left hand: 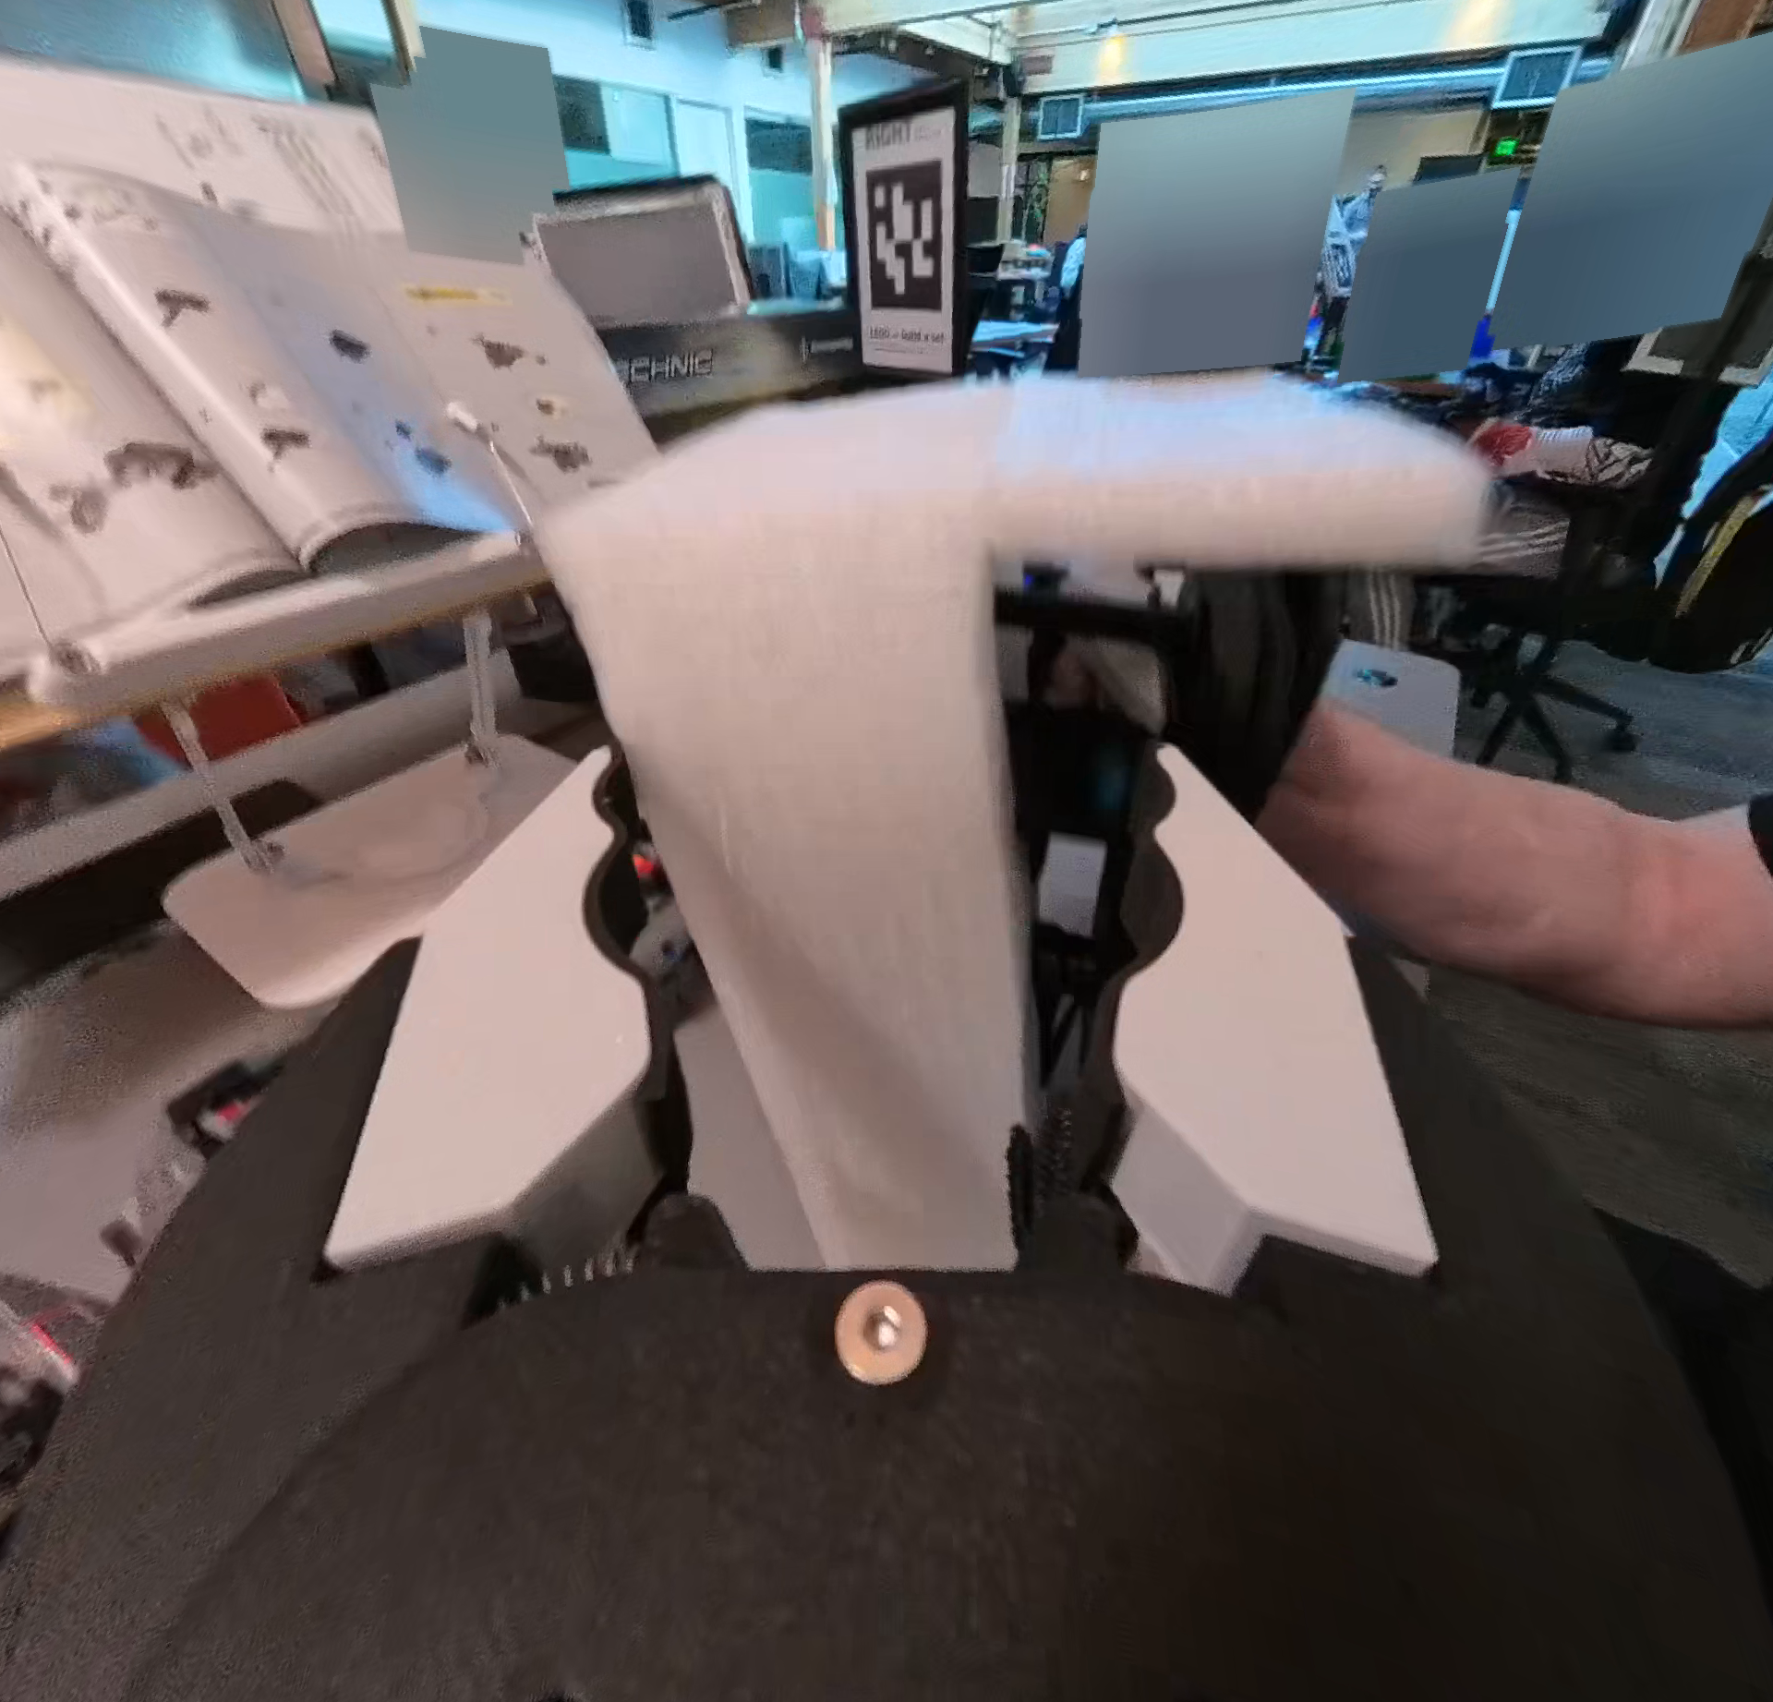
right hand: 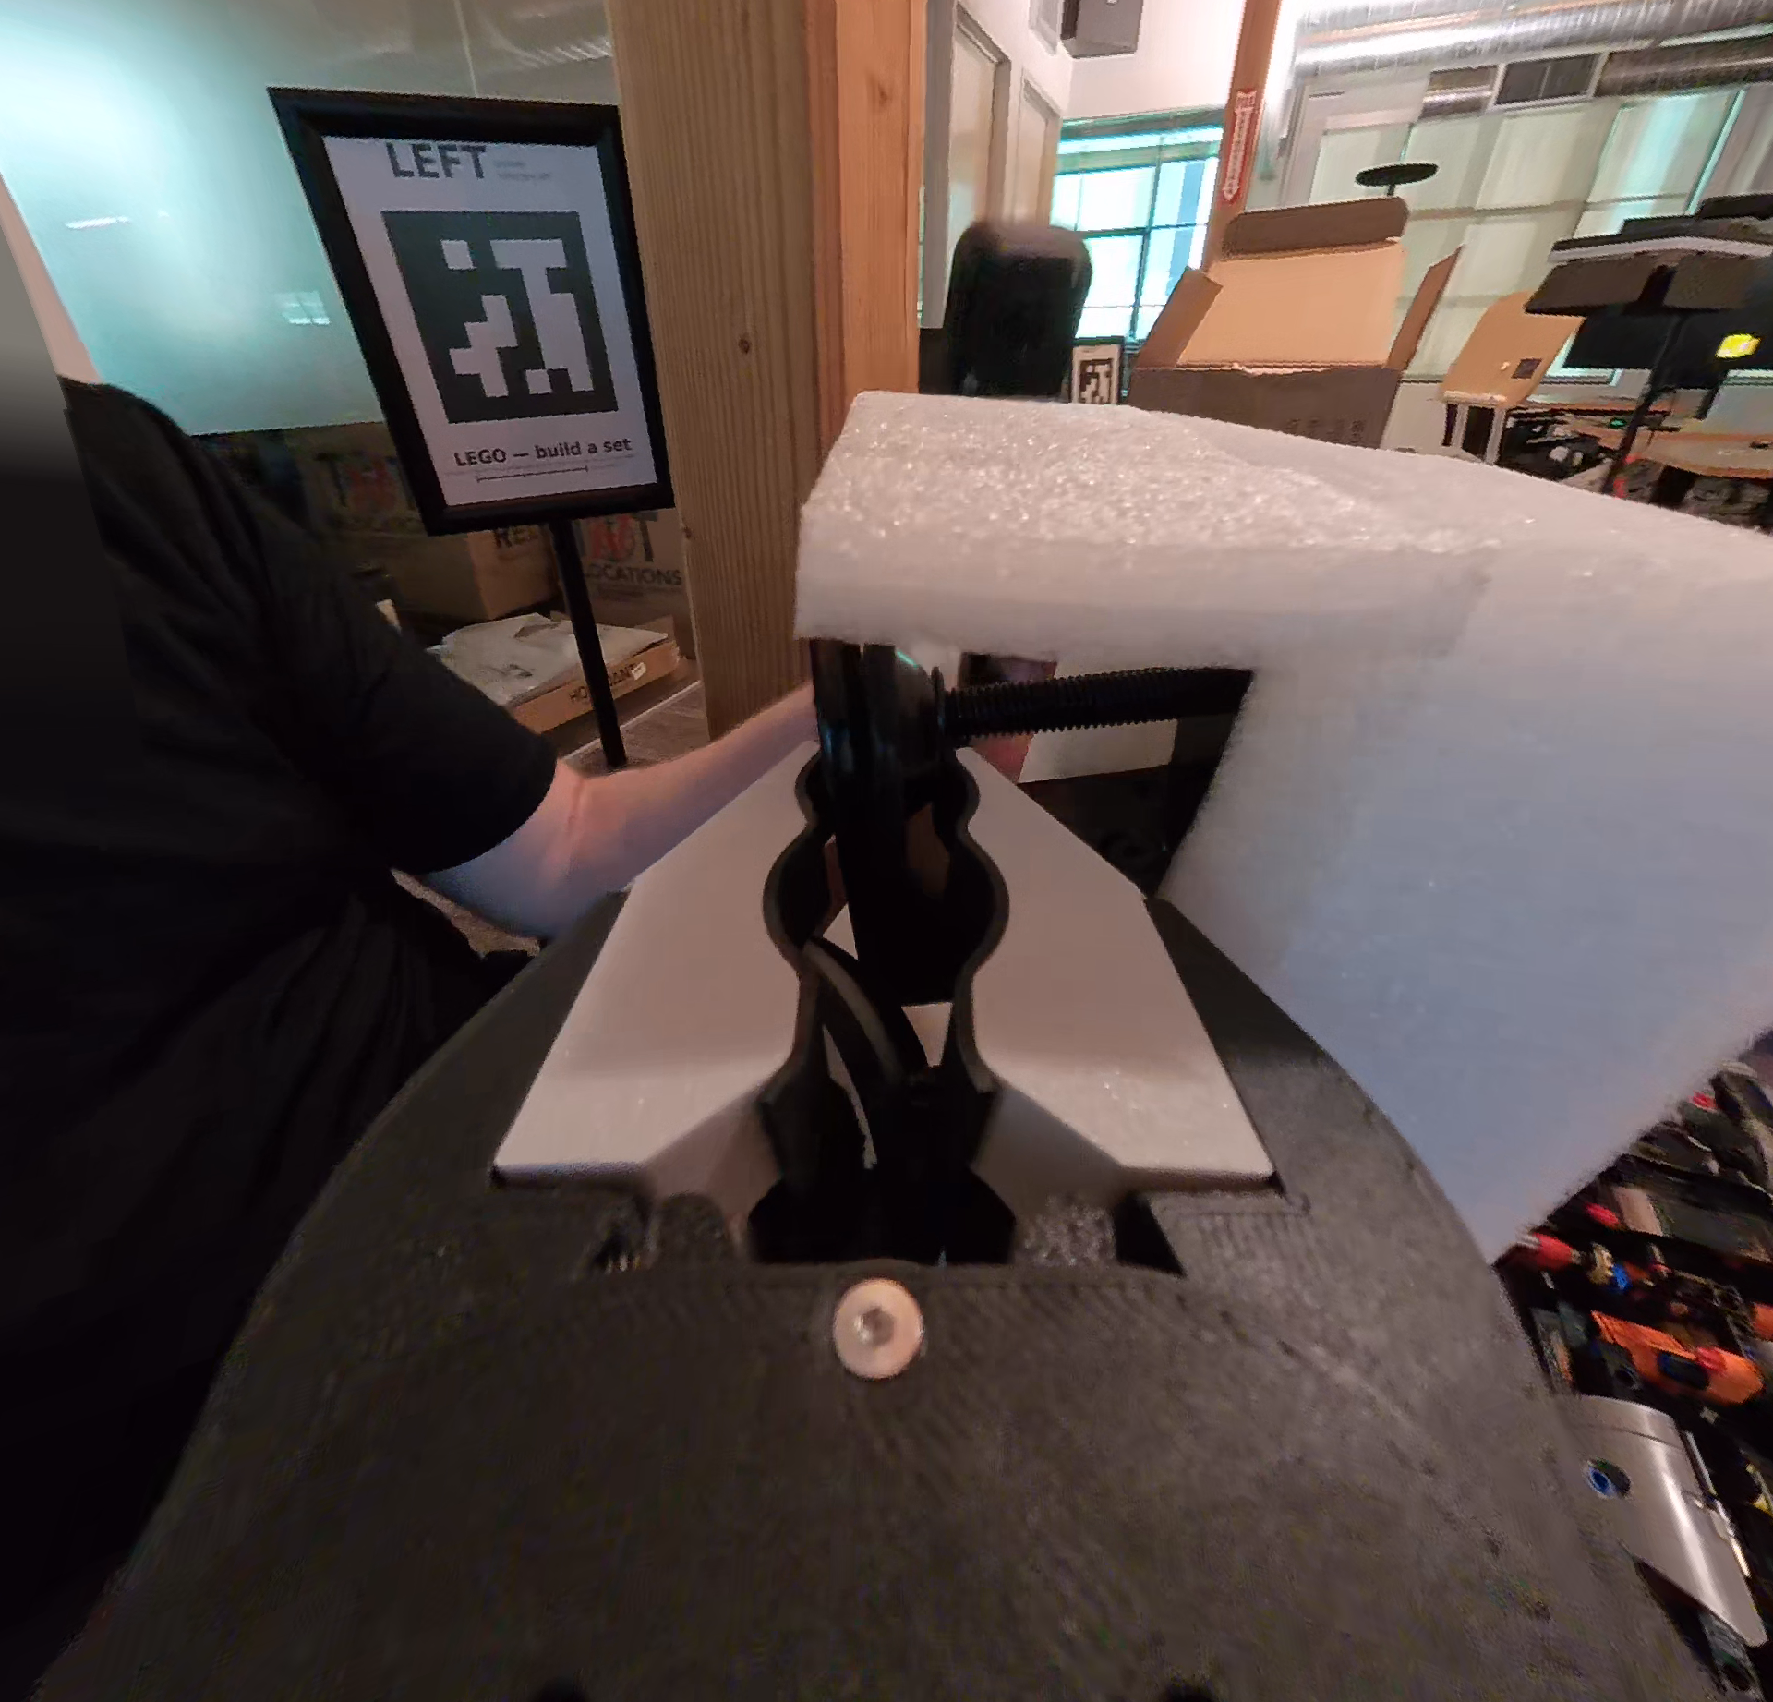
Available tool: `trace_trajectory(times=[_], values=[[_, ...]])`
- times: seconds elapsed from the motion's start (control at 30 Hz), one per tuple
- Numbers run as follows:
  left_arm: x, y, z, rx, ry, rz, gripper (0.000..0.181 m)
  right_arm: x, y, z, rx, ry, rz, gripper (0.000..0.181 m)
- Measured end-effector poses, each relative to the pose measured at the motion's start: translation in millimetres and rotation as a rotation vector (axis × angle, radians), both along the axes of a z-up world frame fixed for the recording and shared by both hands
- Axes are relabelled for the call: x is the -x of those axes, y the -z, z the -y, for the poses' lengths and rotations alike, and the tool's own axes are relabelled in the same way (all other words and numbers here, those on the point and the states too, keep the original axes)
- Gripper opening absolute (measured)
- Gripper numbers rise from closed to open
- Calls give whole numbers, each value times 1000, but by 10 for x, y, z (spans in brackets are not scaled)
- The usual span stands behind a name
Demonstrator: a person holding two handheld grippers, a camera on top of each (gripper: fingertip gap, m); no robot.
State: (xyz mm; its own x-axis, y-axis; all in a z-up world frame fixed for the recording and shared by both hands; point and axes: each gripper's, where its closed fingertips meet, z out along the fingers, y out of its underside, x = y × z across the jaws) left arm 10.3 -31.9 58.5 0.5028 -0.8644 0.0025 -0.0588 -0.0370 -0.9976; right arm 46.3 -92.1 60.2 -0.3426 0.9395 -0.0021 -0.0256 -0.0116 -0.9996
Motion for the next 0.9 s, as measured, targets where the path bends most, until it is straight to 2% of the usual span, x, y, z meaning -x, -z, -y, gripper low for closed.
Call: trace_trajectory(times=[0.1,0.27,0.33,0.4,0.53,0.77,0.9], values=[[41,210,52,55,-32,67,99,11,-10,-39,14,31,-3,17],[66,233,31,52,-108,111,94,78,1,4,1,53,14,17],[77,226,-4,45,-145,121,87,97,7,27,-13,53,18,16],[124,208,-47,25,-182,151,65,94,21,68,-29,44,20,16],[143,221,-76,8,-188,139,52,57,22,71,-26,33,9,16],[167,215,-128,-15,-176,70,43,34,37,93,-47,17,-6,16],[188,216,-180,-20,-169,120,36,113,68,94,-91,61,18,17]])
